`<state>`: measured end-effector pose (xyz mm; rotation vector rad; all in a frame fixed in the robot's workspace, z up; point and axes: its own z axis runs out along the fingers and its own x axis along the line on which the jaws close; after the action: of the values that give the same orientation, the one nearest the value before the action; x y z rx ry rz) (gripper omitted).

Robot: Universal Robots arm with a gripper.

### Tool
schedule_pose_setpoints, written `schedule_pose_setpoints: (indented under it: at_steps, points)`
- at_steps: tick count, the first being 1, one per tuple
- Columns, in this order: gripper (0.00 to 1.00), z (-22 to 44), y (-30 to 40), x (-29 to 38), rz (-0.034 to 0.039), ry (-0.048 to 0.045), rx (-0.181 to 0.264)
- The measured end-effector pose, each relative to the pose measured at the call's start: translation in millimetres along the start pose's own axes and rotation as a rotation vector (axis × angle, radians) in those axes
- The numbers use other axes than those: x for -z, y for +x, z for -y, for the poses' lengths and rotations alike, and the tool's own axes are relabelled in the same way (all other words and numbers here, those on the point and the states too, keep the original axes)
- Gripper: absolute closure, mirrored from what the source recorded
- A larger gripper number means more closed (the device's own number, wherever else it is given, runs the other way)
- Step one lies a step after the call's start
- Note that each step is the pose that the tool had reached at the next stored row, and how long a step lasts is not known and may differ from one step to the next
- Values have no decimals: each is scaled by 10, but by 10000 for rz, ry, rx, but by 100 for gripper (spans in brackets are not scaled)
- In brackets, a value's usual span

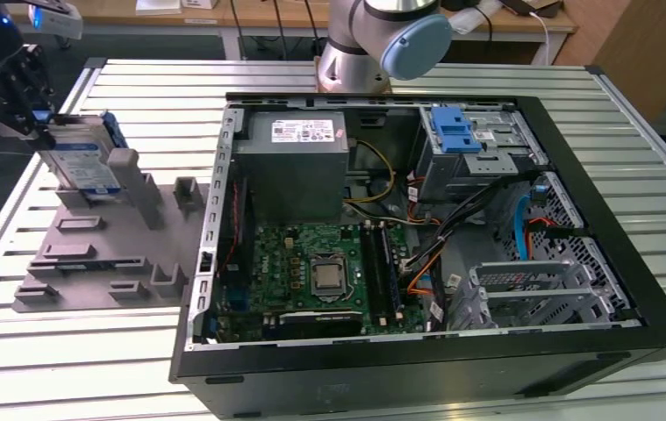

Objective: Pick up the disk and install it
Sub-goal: 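Pick up the disk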

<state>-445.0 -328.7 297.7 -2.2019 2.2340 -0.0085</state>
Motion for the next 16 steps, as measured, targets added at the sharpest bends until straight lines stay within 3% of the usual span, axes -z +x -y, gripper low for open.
schedule_pose_setpoints:
  at_steps: [16]
  points:
    - [64,1,0,75,1,2,-1]
